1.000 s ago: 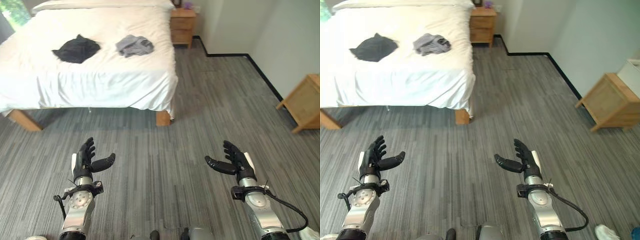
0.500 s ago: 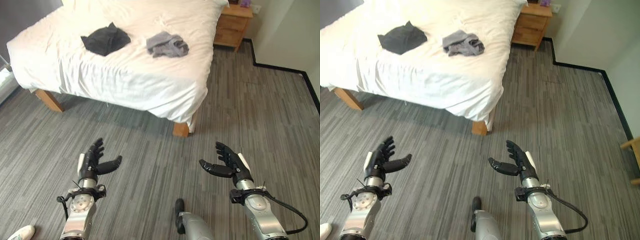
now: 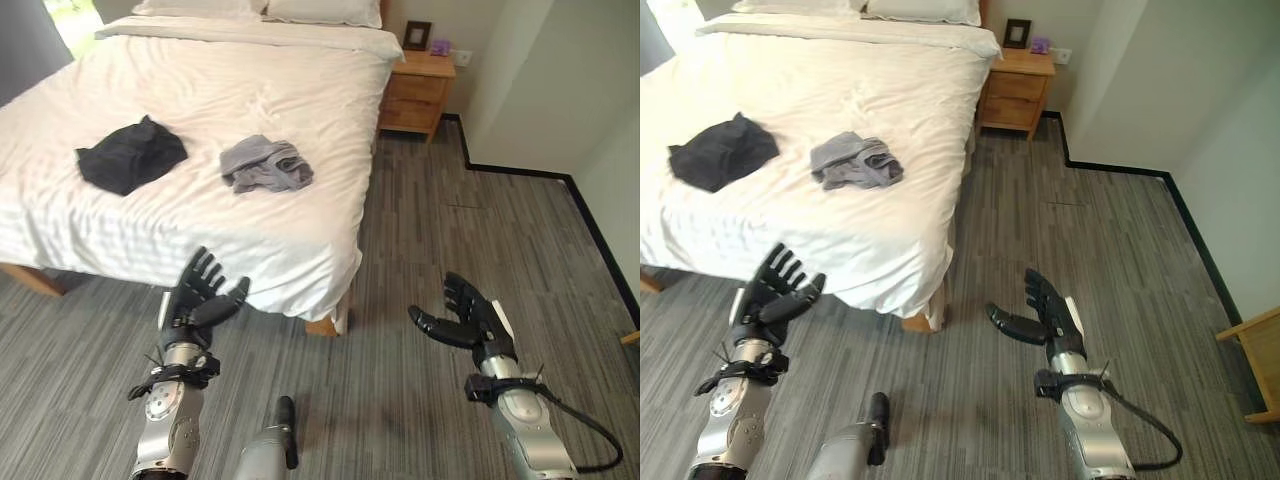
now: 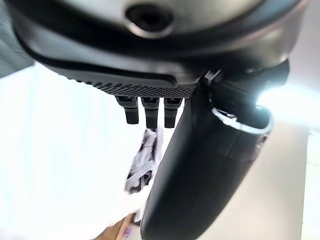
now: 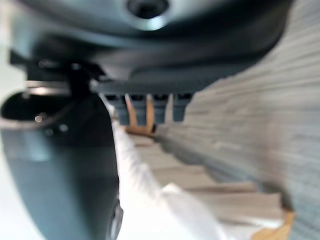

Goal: Pick up bed clothes into laundry basket.

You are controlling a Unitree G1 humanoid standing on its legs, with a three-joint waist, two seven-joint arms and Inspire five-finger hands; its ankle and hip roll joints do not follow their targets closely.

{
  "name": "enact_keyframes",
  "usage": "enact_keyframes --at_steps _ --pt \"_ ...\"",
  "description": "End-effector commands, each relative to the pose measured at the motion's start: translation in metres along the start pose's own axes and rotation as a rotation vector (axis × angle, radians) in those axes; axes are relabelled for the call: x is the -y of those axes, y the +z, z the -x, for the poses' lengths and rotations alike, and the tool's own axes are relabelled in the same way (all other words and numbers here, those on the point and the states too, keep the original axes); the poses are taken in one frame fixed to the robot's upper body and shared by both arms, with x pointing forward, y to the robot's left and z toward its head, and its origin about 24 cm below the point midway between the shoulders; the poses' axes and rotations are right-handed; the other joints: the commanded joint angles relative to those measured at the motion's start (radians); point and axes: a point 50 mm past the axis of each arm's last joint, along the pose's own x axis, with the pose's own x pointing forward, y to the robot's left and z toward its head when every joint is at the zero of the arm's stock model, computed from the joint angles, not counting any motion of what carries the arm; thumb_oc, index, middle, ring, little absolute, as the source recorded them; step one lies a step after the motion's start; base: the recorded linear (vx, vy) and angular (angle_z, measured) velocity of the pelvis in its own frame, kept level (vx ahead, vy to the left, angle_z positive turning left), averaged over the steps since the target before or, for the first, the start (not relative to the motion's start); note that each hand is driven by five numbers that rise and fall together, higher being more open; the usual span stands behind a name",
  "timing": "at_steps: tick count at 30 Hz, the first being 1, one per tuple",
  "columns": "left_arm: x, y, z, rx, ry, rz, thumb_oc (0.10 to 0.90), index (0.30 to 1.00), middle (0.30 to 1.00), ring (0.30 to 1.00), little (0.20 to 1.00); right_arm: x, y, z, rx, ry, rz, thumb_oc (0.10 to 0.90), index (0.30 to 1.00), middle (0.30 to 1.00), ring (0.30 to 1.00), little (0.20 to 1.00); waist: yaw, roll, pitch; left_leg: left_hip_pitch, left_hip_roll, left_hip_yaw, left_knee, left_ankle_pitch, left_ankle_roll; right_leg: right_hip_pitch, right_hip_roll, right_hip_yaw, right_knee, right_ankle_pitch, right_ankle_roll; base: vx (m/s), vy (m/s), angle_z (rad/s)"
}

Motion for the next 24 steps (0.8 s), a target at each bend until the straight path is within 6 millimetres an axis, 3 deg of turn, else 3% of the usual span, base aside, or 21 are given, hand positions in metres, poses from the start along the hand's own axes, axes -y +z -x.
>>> enact_keyframes --at_steps 1,3,4,5,6,8,11,12,13,14,17,19,20,24 --pt "0.004 0.077 -0.013 0.403 -0.016 -0.050 0.800 0.900 0.900 0.900 0.900 0.023 0.081 -0.021 0.376 -0.057 0.018 0.800 0.900 0.900 0.900 0.900 0.045 0.005 -0.046 0.074 0.090 -0.072 0.027 -0.058 -0.210 -0.132 -0.182 -0.018 0.014 0.013 0.003 0.48 0.161 -0.05" --pt "0.001 0.077 -0.014 0.406 0.017 -0.033 0.800 0.900 0.900 0.900 0.900 0.026 0.085 -0.021 0.390 -0.070 0.018 0.800 0.900 0.900 0.900 0.900 0.044 -0.010 -0.059 0.135 0.057 -0.062 -0.012 -0.112 -0.173 -0.169 -0.213 -0.037 0.189 0.067 0.064 0.28 0.108 -0.20" --pt "0.001 0.078 -0.014 0.407 0.018 -0.033 0.800 0.900 0.900 0.900 0.900 0.026 0.085 -0.021 0.392 -0.070 0.018 0.800 0.900 0.900 0.900 0.900 0.046 -0.008 -0.060 0.133 0.059 -0.060 -0.016 -0.105 -0.172 -0.176 -0.211 -0.035 0.193 0.070 0.064 0.14 0.083 0.26" --pt "0.003 0.080 -0.015 0.419 0.017 -0.027 0.800 0.900 0.900 0.900 0.900 0.027 0.090 -0.021 0.407 -0.066 0.019 0.800 0.900 0.900 0.900 0.900 0.039 -0.013 -0.052 0.161 0.045 -0.063 -0.029 -0.127 -0.155 -0.230 -0.224 -0.038 0.315 0.143 0.114 0.12 0.089 0.39" --pt "0.009 0.082 -0.020 0.423 -0.004 -0.017 0.800 0.900 0.900 0.900 0.900 0.032 0.097 -0.021 0.426 -0.066 0.055 0.800 0.900 0.900 0.900 0.900 0.014 0.003 -0.022 0.201 0.061 -0.088 -0.043 -0.133 -0.137 -0.359 -0.224 -0.021 0.510 0.235 0.162 0.17 0.095 0.21" --pt "0.019 0.085 -0.024 0.424 -0.057 -0.053 0.800 0.900 0.900 0.900 0.900 0.040 0.106 -0.022 0.445 -0.080 0.115 0.800 0.900 0.900 0.900 0.900 -0.014 0.022 -0.012 0.232 0.073 -0.135 -0.057 -0.147 -0.134 -0.443 -0.213 0.017 0.565 0.187 0.135 0.17 0.012 0.34" --pt "0.032 0.087 -0.028 0.428 -0.135 -0.012 0.800 0.900 0.900 0.900 0.900 0.058 0.122 -0.020 0.478 -0.104 0.179 0.800 0.900 0.900 0.900 0.900 -0.051 0.017 -0.018 0.260 0.054 -0.214 -0.088 -0.151 -0.154 -0.467 -0.213 0.102 0.374 0.112 0.090 0.20 -0.084 1.14" --pt "0.032 0.086 -0.028 0.427 -0.136 -0.008 0.800 0.900 0.900 0.900 0.900 0.059 0.122 -0.020 0.477 -0.105 0.180 0.800 0.900 0.900 0.900 0.900 -0.055 0.020 -0.018 0.263 0.055 -0.219 -0.090 -0.153 -0.154 -0.458 -0.214 0.097 0.364 0.111 0.090 0.26 -0.112 1.05" --pt "0.032 0.087 -0.031 0.437 -0.132 -0.017 0.800 0.900 0.900 0.900 0.900 0.099 0.155 -0.012 0.576 -0.268 0.305 0.800 0.900 0.900 0.900 0.900 -0.094 0.004 -0.024 0.270 0.033 -0.268 -0.085 -0.182 -0.165 -0.425 -0.212 0.196 0.142 0.105 0.090 0.17 -0.128 0.98" --pt "0.038 0.084 -0.031 0.406 -0.194 0.009 0.800 0.900 0.900 0.900 0.900 0.087 0.155 -0.012 0.541 -0.123 0.336 0.800 0.900 0.900 0.900 0.900 -0.087 -0.008 -0.034 0.259 0.030 -0.275 -0.088 -0.170 -0.171 -0.398 -0.213 0.211 0.114 0.125 0.099 0.20 -0.132 1.04" --pt "0.033 0.075 -0.028 0.378 -0.155 0.017 0.800 0.900 0.900 0.900 0.900 0.090 0.172 -0.011 0.574 -0.109 0.424 0.800 0.900 0.900 0.900 0.900 -0.064 -0.013 -0.054 0.264 0.027 -0.287 -0.115 -0.170 -0.170 -0.363 -0.219 0.191 0.056 0.120 0.088 0.05 -0.093 1.00" --pt "0.039 0.062 -0.021 0.328 -0.211 0.058 0.800 0.900 0.900 0.900 0.900 0.114 0.210 -0.012 0.604 -0.198 0.628 0.800 0.900 0.900 0.900 0.900 -0.036 -0.016 -0.086 0.253 0.027 -0.313 -0.140 -0.148 -0.179 -0.329 -0.217 0.161 -0.011 0.135 0.075 0.11 -0.137 0.46" --pt "0.037 0.058 -0.021 0.306 -0.208 0.052 0.800 0.900 0.900 0.900 0.900 0.120 0.217 -0.015 0.600 -0.217 0.663 0.800 0.900 0.900 0.900 0.900 -0.032 -0.016 -0.090 0.255 0.027 -0.325 -0.142 -0.146 -0.183 -0.319 -0.216 0.159 -0.023 0.139 0.073 0.08 -0.099 0.54" --pt "0.034 0.056 -0.019 0.272 -0.224 0.027 0.800 0.900 0.900 0.900 0.900 0.109 0.264 -0.029 0.686 -0.211 0.770 0.800 0.900 0.900 0.900 0.900 0.003 -0.016 -0.092 0.254 0.032 -0.346 -0.160 -0.133 -0.194 -0.298 -0.213 0.137 -0.056 0.150 0.066 0.03 -0.080 0.19"
